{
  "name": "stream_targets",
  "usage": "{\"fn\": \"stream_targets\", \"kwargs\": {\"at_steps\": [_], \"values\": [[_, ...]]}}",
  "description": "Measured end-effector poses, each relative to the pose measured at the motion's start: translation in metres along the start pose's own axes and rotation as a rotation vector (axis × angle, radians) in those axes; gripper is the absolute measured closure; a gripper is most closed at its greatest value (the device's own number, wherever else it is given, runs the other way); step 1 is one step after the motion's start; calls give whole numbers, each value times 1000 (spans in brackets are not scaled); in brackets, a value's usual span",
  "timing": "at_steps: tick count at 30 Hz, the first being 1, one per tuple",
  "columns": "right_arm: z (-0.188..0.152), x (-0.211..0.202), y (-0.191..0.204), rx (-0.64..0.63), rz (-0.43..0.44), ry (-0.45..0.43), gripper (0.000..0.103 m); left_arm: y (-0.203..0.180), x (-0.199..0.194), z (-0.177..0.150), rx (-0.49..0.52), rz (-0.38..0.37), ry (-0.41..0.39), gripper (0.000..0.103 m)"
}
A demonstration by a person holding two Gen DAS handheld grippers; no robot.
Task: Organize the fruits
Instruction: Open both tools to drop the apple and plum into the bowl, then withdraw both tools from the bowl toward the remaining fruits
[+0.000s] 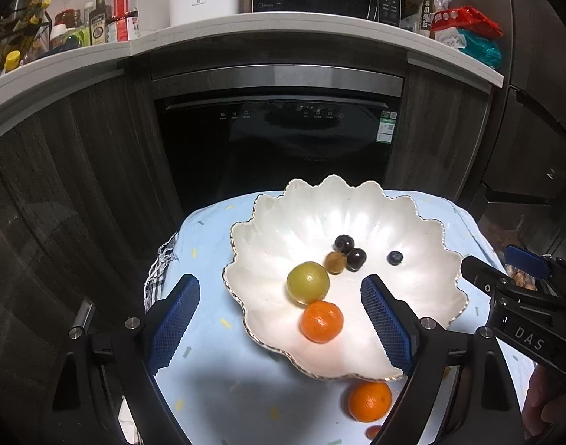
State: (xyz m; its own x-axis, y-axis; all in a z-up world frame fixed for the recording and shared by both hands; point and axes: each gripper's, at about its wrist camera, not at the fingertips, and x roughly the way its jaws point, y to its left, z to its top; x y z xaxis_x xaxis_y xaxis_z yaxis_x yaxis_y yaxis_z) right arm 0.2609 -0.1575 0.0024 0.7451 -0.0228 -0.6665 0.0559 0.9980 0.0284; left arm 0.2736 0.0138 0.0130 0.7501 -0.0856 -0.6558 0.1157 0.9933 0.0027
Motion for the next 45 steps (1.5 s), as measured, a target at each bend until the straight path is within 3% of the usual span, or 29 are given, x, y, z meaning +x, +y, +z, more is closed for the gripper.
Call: {"fn": "stream_targets", "kwargs": {"at_steps": [8,15,26,45], "values": [[-10,-23,-12,0,1,-23,31,-12,-22,-12,-22,-20,-18,14],[-26,-37,-26,0,2,-30,31,-33,-39,-22,18,-16,-32,14],[-49,-55,-46,-16,32,-39,31,-59,-55,-46,43,-40,-1,14],[-88,-60,-61,-34,67,-49,31,-80,-57,-88,53,-35,36,14]]}}
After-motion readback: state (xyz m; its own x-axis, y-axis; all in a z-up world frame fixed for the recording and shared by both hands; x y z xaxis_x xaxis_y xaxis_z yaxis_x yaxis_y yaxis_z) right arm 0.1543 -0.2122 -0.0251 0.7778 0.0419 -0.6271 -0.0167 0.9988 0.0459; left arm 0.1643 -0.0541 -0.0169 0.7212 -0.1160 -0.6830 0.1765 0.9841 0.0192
